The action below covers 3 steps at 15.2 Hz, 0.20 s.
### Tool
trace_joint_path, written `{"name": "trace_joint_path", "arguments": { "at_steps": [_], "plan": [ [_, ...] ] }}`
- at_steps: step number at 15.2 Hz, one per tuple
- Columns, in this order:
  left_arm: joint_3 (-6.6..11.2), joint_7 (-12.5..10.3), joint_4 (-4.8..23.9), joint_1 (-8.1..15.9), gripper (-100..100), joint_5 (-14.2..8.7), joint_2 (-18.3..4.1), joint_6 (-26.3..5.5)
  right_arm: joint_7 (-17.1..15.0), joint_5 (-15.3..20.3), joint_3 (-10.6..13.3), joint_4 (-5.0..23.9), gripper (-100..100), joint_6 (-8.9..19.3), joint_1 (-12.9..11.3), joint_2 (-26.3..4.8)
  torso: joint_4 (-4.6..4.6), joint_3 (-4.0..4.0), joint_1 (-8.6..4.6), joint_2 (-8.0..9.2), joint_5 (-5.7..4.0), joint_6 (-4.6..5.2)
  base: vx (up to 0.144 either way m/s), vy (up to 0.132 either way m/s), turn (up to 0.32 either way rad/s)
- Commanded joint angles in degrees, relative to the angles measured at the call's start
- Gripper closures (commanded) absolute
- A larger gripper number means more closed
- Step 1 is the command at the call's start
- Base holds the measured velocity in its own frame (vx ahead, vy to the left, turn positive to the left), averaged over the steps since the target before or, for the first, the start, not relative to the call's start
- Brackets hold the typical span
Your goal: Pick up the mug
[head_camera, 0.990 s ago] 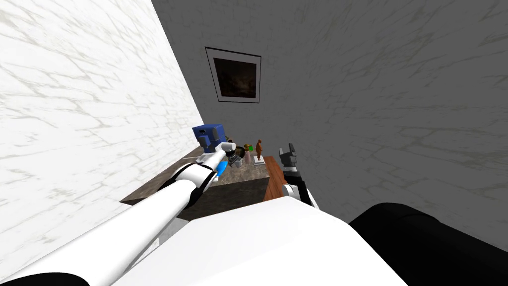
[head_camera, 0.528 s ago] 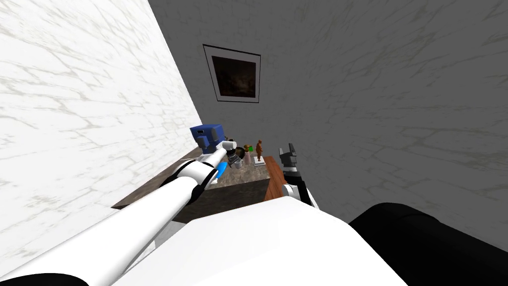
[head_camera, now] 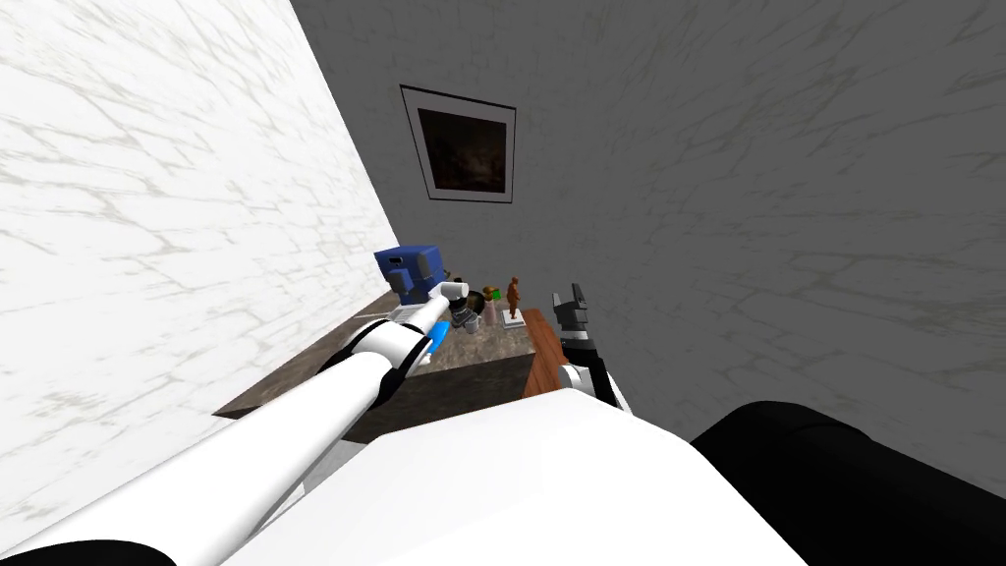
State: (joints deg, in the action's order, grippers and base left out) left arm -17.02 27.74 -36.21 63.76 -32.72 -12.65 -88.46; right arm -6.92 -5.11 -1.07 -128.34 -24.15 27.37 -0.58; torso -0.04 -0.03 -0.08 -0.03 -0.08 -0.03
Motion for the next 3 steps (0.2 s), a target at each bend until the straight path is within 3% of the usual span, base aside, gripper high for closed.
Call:
{"name": "trace_joint_path", "arguments": {
  "at_steps": [1, 3],
  "plan": [
    [-0.07, 0.0, -0.5, 1.2, 100, -0.6, -0.6, -1.9, 0.0, 0.0, 0.0, 0.0, 0, 0.0, 0.0, 0.0, 0.0, 0.0, 0.0, 0.0, 0.0, 0.0, -0.004, -0.006, 0.055],
    [-0.07, 0.1, -0.1, 1.0, 100, -0.4, -0.4, -1.0, 0.0, 0.0, 0.0, 0.0, 0, 0.0, 0.0, 0.0, 0.04, 0.03, 0.0, 0.02, 0.01, -0.04, -0.003, -0.011, 0.052]
  ]
}}
